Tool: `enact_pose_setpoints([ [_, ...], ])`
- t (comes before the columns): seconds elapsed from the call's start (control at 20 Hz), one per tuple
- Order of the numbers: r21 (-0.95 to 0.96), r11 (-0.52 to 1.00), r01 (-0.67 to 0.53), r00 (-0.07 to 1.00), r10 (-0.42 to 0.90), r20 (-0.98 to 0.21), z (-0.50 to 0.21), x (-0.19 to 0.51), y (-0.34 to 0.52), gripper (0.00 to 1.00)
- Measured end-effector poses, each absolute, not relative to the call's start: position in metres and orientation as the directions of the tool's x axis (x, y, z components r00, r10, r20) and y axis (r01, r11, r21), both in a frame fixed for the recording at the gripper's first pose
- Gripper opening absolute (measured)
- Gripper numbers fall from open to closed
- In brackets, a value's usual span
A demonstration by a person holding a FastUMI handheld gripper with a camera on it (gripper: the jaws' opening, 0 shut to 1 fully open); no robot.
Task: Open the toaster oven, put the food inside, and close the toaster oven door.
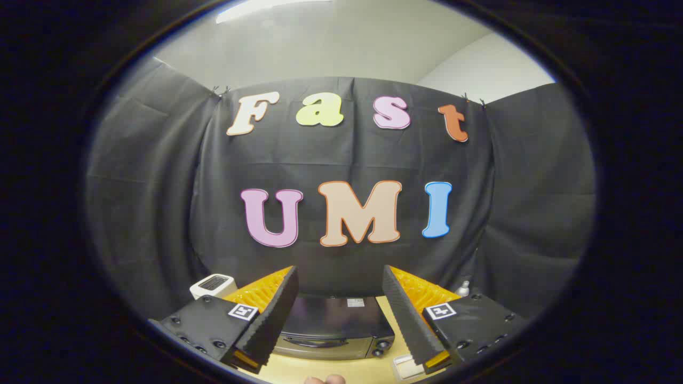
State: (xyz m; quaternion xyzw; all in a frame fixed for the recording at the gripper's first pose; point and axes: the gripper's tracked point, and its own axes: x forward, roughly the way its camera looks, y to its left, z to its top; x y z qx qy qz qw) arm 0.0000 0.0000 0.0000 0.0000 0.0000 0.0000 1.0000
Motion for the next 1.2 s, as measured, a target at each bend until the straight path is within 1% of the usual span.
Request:
enact_pose_setpoints([
  [0.2, 0.003, 1.0, 0.001, 0.999, 0.0, -0.032, -0.01, 0.005, 0.01, 0.98],
  [0.6, -0.004, 1.0, 0.003, 0.998, -0.004, -0.059, -0.03, 0.019, 0.022, 0.98],
  [0.85, -0.009, 1.0, -0.006, 0.998, 0.005, -0.056, -0.038, 0.02, 0.028, 0.98],
  [1.0, -0.011, 1.0, -0.009, 0.997, 0.008, -0.076, -0.062, 0.03, 0.032, 0.98],
  [1.2, -0.062, 0.998, -0.001, 0.996, -0.005, -0.092, -0.104, 0.048, 0.037, 0.98],
])
